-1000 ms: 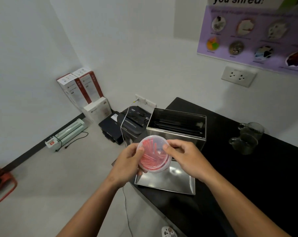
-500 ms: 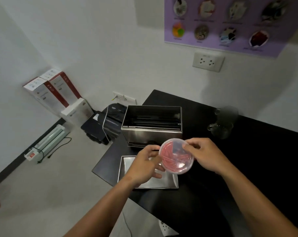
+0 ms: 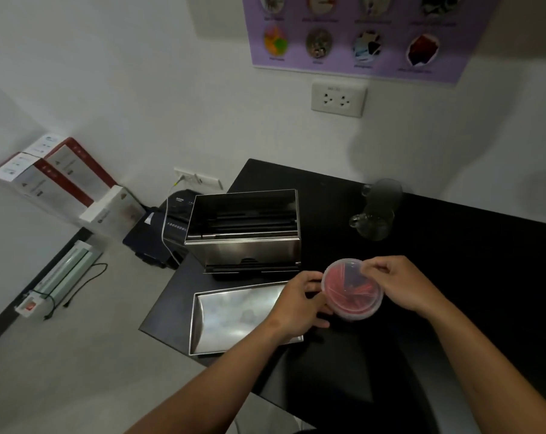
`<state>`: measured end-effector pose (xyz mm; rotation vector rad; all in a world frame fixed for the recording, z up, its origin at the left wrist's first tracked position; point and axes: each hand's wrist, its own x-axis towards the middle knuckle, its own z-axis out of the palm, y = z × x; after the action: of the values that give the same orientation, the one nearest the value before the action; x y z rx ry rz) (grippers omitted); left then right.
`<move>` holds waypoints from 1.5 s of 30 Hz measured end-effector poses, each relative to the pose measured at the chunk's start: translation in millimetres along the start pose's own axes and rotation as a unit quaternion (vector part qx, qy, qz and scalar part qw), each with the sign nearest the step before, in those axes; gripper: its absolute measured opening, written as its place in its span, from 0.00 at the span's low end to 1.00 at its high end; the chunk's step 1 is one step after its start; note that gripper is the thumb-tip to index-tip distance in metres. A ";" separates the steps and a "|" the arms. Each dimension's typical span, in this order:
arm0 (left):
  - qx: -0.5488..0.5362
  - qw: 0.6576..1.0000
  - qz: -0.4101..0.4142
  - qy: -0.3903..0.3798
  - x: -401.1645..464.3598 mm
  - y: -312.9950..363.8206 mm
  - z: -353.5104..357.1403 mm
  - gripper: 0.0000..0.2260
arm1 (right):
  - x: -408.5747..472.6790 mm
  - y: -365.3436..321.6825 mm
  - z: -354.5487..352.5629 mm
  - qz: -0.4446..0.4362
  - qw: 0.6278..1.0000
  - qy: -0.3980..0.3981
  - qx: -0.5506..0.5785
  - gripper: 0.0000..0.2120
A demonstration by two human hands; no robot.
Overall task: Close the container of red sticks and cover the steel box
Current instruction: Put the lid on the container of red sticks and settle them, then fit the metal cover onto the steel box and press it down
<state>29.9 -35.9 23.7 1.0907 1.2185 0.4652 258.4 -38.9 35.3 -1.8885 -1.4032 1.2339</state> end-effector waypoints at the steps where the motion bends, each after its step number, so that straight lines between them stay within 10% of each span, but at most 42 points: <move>1: -0.001 1.000 0.001 -0.002 1.8 0.0 2.6 0.16 | 0.3 1.7 -2.6 0.000 1.000 -0.001 0.001 0.08; 11: -0.015 1.000 0.002 0.021 -4.9 -11.5 -17.4 0.18 | 1.7 -18.1 -0.5 0.002 0.996 0.027 -0.082 0.19; 19: 0.047 0.987 0.040 0.148 -32.2 -38.1 -94.3 0.12 | -4.3 -75.9 45.8 -0.180 0.982 0.043 -0.028 0.17; 30: 0.204 0.935 -0.016 0.291 -75.5 -89.5 -163.6 0.21 | -2.9 -67.8 138.5 -0.056 0.981 -0.115 -0.144 0.32; 45: 0.229 0.943 -0.046 0.238 -100.1 -119.4 -170.9 0.35 | -9.1 -49.2 173.2 0.026 0.995 -0.071 -0.059 0.29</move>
<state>-188.6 -97.9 -19.7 1.3497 1.8627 0.3945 83.2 -52.3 -5.1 -1.9588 -1.5404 1.3622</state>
